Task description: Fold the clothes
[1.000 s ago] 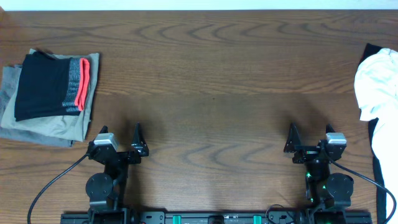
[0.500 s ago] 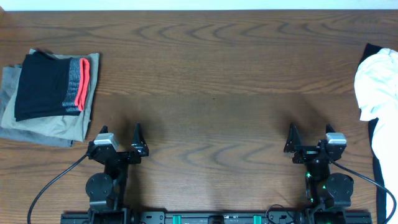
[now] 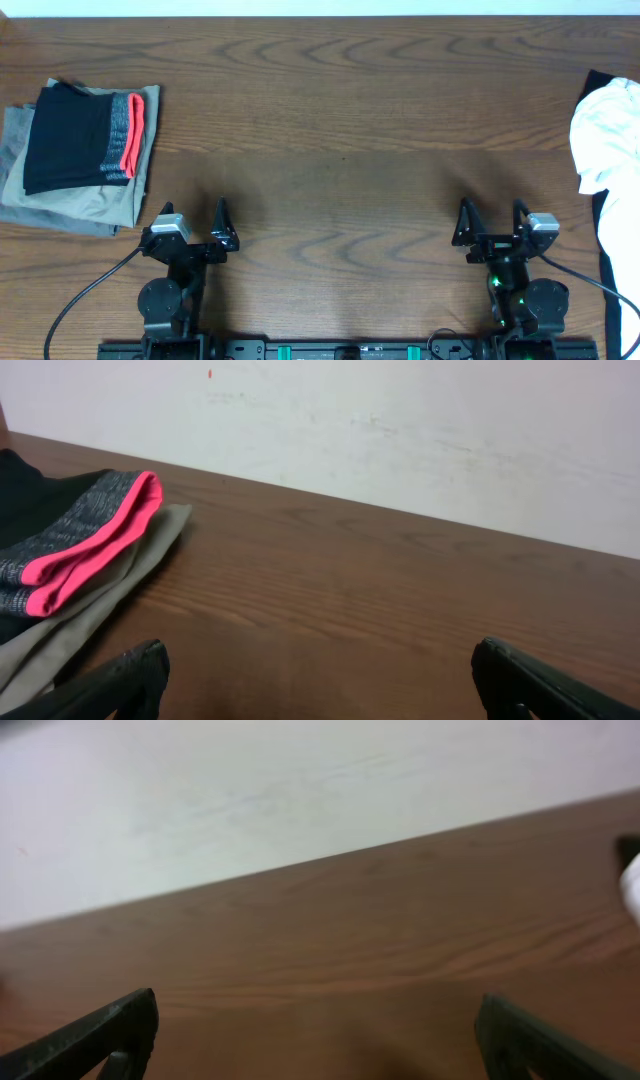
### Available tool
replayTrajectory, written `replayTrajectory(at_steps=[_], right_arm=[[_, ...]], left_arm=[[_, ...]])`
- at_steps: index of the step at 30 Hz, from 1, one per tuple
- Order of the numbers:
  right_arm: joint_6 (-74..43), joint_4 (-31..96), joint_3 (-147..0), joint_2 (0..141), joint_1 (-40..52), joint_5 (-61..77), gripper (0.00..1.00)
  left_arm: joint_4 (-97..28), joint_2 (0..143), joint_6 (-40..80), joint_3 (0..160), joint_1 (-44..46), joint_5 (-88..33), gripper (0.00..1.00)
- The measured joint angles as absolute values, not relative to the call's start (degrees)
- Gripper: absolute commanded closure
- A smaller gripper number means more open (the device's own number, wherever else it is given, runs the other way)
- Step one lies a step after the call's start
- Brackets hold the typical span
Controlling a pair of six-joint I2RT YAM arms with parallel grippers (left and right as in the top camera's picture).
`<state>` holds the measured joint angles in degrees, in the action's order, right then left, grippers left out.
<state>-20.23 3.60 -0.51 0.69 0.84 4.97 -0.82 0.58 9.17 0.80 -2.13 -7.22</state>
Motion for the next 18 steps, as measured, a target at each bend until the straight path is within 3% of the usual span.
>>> replayTrajectory(at_steps=[10,14,18], right_arm=[[-26.9,-2.6,-0.4,0.7,0.8,12.7,0.01],[-25.3,-8.9,-0.9,0.7,0.8,13.3,0.01],[-20.3,-6.4,-5.6,1.2,0.8,9.6,0.01]], left_arm=[[-0.8,0.6,9.2,0.8,-2.1,-7.2,0.02],[-1.0,0.6,9.2,0.9,-2.1,-7.1,0.02],[-1.1,0.6,9.2,1.0,-2.1,-7.1,0.02]])
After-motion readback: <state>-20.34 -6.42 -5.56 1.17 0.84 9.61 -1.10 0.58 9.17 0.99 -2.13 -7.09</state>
